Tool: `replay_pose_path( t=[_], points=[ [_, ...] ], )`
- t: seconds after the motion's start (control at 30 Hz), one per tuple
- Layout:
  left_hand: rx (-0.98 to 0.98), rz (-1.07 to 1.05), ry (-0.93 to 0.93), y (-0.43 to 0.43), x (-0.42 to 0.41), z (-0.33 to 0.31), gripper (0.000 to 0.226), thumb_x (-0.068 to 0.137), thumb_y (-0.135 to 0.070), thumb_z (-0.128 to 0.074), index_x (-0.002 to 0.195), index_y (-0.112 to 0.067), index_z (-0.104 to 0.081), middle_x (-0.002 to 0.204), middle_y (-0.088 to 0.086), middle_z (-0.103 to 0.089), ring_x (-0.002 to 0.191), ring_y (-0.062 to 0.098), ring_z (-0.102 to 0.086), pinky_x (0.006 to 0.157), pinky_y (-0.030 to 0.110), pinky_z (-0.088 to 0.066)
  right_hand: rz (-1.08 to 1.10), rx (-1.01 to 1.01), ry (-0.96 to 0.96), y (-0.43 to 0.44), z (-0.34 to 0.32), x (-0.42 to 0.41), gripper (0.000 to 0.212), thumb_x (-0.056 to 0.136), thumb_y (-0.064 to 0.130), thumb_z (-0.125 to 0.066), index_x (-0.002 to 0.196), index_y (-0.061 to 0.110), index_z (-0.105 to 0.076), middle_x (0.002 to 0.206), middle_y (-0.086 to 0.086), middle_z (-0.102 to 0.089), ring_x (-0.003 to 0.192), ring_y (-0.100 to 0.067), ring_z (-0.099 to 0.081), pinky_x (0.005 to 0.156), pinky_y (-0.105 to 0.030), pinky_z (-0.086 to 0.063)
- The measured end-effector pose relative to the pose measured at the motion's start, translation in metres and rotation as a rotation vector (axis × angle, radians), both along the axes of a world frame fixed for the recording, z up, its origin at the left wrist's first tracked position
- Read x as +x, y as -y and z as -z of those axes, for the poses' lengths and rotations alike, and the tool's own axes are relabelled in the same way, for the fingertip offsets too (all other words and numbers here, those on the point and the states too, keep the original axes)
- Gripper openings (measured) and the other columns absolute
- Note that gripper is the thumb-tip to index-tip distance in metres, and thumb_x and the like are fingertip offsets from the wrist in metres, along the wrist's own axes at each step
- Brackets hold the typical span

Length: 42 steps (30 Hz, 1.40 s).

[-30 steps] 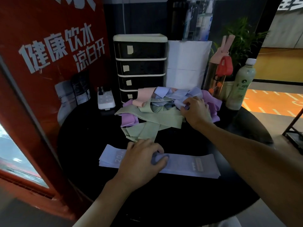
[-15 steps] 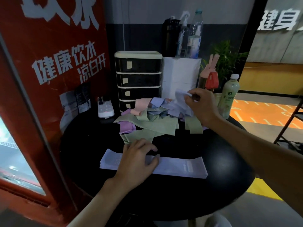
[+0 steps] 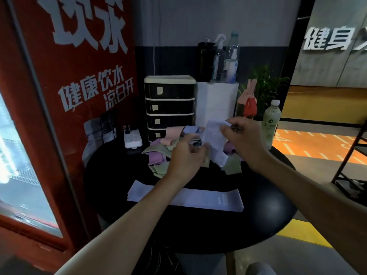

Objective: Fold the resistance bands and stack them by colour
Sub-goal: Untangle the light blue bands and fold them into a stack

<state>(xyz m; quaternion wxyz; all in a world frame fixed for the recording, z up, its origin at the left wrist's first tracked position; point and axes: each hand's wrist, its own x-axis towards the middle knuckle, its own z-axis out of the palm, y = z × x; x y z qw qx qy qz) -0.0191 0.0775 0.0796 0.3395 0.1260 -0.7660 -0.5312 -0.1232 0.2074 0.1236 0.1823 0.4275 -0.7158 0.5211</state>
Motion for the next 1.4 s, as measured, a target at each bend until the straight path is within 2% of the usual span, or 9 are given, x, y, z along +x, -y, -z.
replay_pose_path(
  t=[0.13, 0.27, 0.43, 0.57, 0.67, 0.77, 0.97, 1.1, 1.4],
  points=[
    [0.13, 0.058, -0.034, -0.005, -0.007, -0.009, 0.025, 0.092, -0.02, -0.068, 0.114, -0.008, -0.064, 0.089, 0.011, -0.074, 0.073, 0.025, -0.073, 0.074, 0.046, -0.061, -0.035, -0.059, 0.092, -0.006, 0.0, 0.016, 0.015, 0.091, 0.002, -0.062, 0.08, -0.007, -0.066, 0.067, -0.016, -0.058, 0.047, 0.0, -0.049, 0.046, -0.01, -0.04],
    [0.194, 0.021, -0.092, -0.007, -0.002, -0.016, 0.014, 0.092, -0.008, -0.068, 0.105, -0.005, -0.064, 0.077, 0.009, -0.071, 0.061, 0.021, -0.067, 0.059, 0.03, -0.055, -0.033, -0.072, 0.115, -0.007, -0.001, 0.021, 0.014, 0.09, 0.004, -0.064, 0.078, -0.003, -0.067, 0.072, -0.021, -0.062, 0.054, -0.007, -0.051, 0.046, -0.012, -0.042],
    [0.192, -0.03, -0.12, 0.0, 0.0, -0.025, 0.01, 0.089, -0.003, -0.068, 0.099, -0.002, -0.065, 0.081, 0.016, -0.07, 0.064, 0.015, -0.066, 0.07, 0.038, -0.059, -0.032, -0.08, 0.191, -0.007, 0.003, 0.024, 0.01, 0.09, 0.009, -0.066, 0.086, 0.0, -0.068, 0.074, -0.019, -0.065, 0.051, -0.005, -0.055, 0.047, -0.011, -0.043],
    [0.089, -0.046, -0.1, 0.008, 0.0, -0.03, 0.014, 0.086, 0.001, -0.062, 0.098, -0.005, -0.064, 0.076, 0.009, -0.065, 0.068, 0.019, -0.063, 0.074, 0.046, -0.058, -0.026, -0.073, 0.227, -0.003, 0.009, 0.021, 0.01, 0.088, 0.013, -0.069, 0.092, 0.005, -0.064, 0.075, -0.014, -0.065, 0.058, -0.026, -0.058, 0.049, -0.027, -0.05],
    [-0.053, -0.062, -0.14, 0.016, 0.003, -0.038, 0.015, 0.087, 0.003, -0.059, 0.096, -0.007, -0.064, 0.073, 0.001, -0.058, 0.066, 0.013, -0.057, 0.07, 0.036, -0.056, -0.067, -0.059, 0.306, 0.0, 0.011, 0.019, 0.024, 0.085, 0.009, -0.072, 0.101, 0.009, -0.054, 0.086, -0.005, -0.06, 0.069, -0.013, -0.056, 0.058, -0.02, -0.048],
    [-0.214, -0.023, -0.157, 0.024, 0.008, -0.051, 0.015, 0.089, 0.004, -0.057, 0.095, -0.008, -0.063, 0.074, 0.006, -0.056, 0.062, 0.01, -0.049, 0.06, 0.024, -0.045, -0.065, -0.045, 0.361, 0.004, 0.012, 0.016, 0.04, 0.083, 0.013, -0.075, 0.115, 0.009, -0.051, 0.104, -0.009, -0.06, 0.088, -0.019, -0.059, 0.072, -0.021, -0.051],
    [-0.381, 0.108, -0.129, 0.029, 0.014, -0.072, 0.025, 0.093, 0.003, -0.054, 0.091, -0.022, -0.061, 0.087, 0.015, -0.063, 0.057, 0.011, -0.054, 0.052, 0.018, -0.044, -0.202, -0.006, 0.398, 0.01, 0.002, 0.017, 0.047, 0.092, 0.013, -0.064, 0.136, 0.011, -0.047, 0.119, 0.002, -0.062, 0.111, -0.007, -0.059, 0.076, -0.014, -0.054],
    [-0.411, 0.16, -0.127, 0.028, 0.017, -0.079, 0.026, 0.093, 0.004, -0.054, 0.092, -0.021, -0.061, 0.088, 0.015, -0.062, 0.06, 0.013, -0.056, 0.056, 0.024, -0.046, -0.268, -0.015, 0.402, 0.016, -0.001, 0.024, 0.031, 0.093, 0.009, -0.062, 0.117, 0.026, -0.054, 0.098, 0.016, -0.063, 0.086, 0.011, -0.063, 0.075, -0.013, -0.053],
    [-0.397, 0.124, -0.111, 0.033, 0.012, -0.082, 0.02, 0.092, -0.011, -0.067, 0.112, -0.008, -0.066, 0.1, 0.012, -0.068, 0.09, 0.025, -0.067, 0.081, 0.033, -0.056, -0.148, -0.068, 0.302, 0.02, -0.008, 0.025, 0.006, 0.091, 0.006, -0.064, 0.097, 0.004, -0.066, 0.091, -0.015, -0.068, 0.084, -0.018, -0.062, 0.079, -0.031, -0.054]
  ],
)
